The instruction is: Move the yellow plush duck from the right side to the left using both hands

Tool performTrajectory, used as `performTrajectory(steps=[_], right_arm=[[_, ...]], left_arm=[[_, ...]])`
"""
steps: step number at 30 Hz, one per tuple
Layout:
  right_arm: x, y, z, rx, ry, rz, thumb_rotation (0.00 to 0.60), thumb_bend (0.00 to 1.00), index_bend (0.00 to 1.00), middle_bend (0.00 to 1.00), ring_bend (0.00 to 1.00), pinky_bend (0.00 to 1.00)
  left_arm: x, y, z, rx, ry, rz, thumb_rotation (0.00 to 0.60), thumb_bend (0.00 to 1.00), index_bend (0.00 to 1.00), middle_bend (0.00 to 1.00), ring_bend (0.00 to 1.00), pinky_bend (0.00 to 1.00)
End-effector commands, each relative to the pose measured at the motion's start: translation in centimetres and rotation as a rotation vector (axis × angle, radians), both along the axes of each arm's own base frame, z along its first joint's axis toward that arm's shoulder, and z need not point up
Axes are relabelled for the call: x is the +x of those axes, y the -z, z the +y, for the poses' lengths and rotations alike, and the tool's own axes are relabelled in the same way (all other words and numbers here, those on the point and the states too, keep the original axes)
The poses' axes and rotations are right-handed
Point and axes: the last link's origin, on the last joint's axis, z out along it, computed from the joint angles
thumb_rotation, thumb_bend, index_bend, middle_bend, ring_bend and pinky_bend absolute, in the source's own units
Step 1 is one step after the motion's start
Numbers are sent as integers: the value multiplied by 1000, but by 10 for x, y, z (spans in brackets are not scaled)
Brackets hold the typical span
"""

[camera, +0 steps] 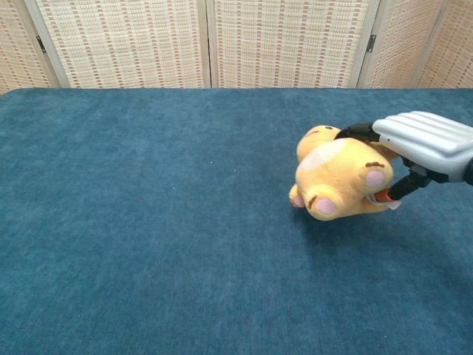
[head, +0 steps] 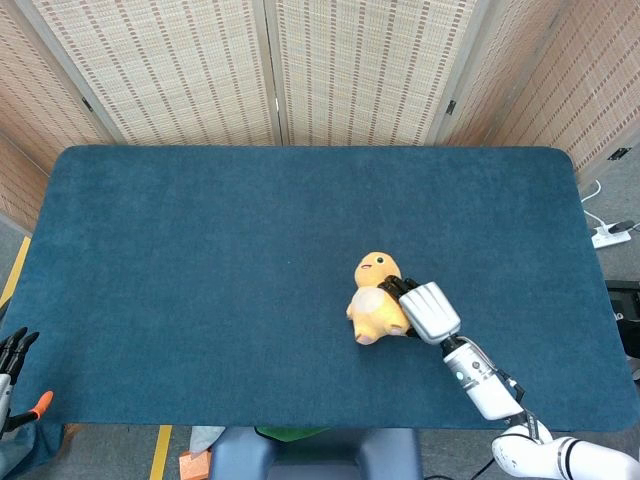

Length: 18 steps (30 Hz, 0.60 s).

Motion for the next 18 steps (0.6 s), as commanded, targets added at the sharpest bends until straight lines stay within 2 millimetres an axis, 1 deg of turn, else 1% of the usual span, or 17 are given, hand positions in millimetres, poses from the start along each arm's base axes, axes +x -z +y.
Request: performTrajectory(steps=[1, 3, 4, 6, 8, 10, 13, 14, 16, 17, 18], right_arm=[[39, 8, 21, 54, -207, -158, 600, 682, 769, 703, 669, 942], [56, 14, 26, 79, -262, -183, 600, 682, 769, 698, 664, 942], [66, 21, 29, 99, -286, -189, 600, 681, 769, 697, 662, 942], [80, 32, 31, 130, -316, -179, 600, 674, 769, 691, 657, 940], [95, 49, 31, 152, -339, -159, 600, 663, 769, 683, 647, 921], [105, 66, 29, 170, -343, -135, 600, 651, 769, 670, 629, 874], [115, 87, 26, 170, -345, -99, 600, 619, 747, 608, 555, 726], [117, 93, 25, 172, -340, -91, 600, 604, 722, 577, 529, 676], [120, 104, 24, 186, -320, -72, 600, 551, 635, 503, 470, 592], [120, 107, 23, 199, -307, -67, 600, 501, 536, 430, 410, 526], [120, 111, 23, 213, -293, -60, 600, 445, 407, 348, 339, 461]], left_arm=[[-1, -3, 0, 5, 0, -6, 600, 313, 0, 0, 0, 142], [-2, -4, 0, 8, 0, -10, 600, 313, 0, 0, 0, 141], [-2, -4, 0, 8, -1, -12, 600, 313, 0, 0, 0, 141], [-3, -5, 1, 9, -1, -19, 600, 314, 0, 0, 0, 141], [-4, -6, 0, 8, -2, -25, 600, 314, 0, 0, 0, 141], [-4, -7, 0, 9, -1, -33, 600, 314, 0, 0, 0, 141], [-5, -9, 0, 11, 1, -45, 600, 315, 0, 0, 0, 142], [-6, -10, 0, 12, 1, -48, 600, 314, 0, 0, 0, 142], [-6, -11, -1, 14, 4, -56, 600, 315, 0, 0, 0, 142], [-6, -12, -1, 16, 4, -60, 600, 315, 0, 0, 0, 141], [-7, -12, -1, 17, 6, -62, 600, 314, 0, 0, 0, 141]])
